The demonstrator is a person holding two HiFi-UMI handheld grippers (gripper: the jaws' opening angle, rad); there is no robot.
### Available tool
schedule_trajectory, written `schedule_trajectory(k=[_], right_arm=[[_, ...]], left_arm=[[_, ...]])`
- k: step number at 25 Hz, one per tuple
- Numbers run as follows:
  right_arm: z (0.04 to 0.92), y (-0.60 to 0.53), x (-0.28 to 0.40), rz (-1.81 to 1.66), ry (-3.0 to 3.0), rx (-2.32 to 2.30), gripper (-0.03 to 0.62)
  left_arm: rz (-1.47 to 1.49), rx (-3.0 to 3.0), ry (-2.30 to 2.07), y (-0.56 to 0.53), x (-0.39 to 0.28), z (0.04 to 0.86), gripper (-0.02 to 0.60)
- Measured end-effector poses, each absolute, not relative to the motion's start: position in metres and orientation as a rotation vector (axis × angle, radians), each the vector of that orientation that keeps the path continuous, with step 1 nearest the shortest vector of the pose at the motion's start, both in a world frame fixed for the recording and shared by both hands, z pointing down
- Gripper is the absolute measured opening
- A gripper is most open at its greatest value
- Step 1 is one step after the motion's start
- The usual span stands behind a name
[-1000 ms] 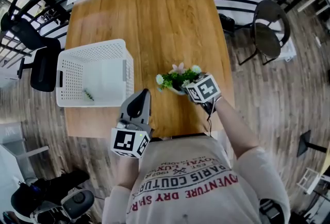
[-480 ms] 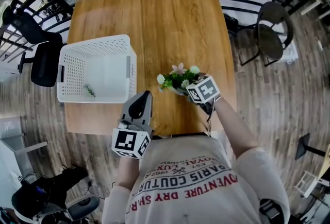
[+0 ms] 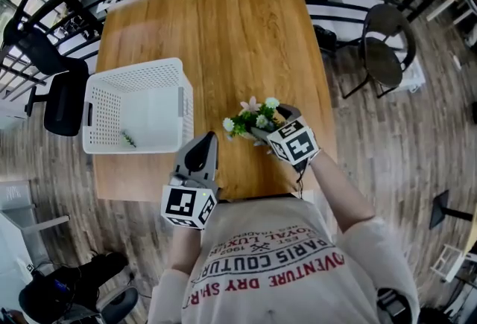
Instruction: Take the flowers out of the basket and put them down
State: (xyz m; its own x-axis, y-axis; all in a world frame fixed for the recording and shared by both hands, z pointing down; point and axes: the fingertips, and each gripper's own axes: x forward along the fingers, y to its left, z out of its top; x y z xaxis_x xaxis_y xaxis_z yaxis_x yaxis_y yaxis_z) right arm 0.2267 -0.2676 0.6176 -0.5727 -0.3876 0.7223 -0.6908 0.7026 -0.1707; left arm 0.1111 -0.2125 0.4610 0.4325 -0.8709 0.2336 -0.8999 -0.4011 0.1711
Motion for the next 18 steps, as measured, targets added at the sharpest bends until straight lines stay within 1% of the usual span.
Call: schedule_trajectory(k=[4,8,9,10,11,12,18], right_arm=[[0.573,-0.268,0.236,0.547,-2.308,0.879,0.377],[0.532,-0.268,0.245,0.426,-2.369,0.934,0.374],[0.522,-0.269,0.249,0.399,-2.377,0.969,0.358],[0.511,-0.271,0.254,0.375,-2.382,1.021,0.292],[0.501,-0.273,0.259,0.355,-2.391,1.077,0.154],[0.492,-0.275,0.263,0.341,-2.411,1.119,0.089],[0.465,-0.274,0.275,0.293,-2.516,1.227,0.044]], left_arm=[[0.143,2.437,-1.538,-0.214,0.113,0.453,0.015],[0.117,2.455,-1.542,-0.216,0.115,0.444,0.015],[0.11,2.461,-1.543,-0.216,0.115,0.441,0.015],[0.103,2.467,-1.544,-0.217,0.116,0.438,0.015],[0.097,2.474,-1.545,-0.217,0.117,0.436,0.015],[0.092,2.48,-1.547,-0.218,0.119,0.433,0.015],[0.076,2.526,-1.548,-0.22,0.127,0.419,0.015]])
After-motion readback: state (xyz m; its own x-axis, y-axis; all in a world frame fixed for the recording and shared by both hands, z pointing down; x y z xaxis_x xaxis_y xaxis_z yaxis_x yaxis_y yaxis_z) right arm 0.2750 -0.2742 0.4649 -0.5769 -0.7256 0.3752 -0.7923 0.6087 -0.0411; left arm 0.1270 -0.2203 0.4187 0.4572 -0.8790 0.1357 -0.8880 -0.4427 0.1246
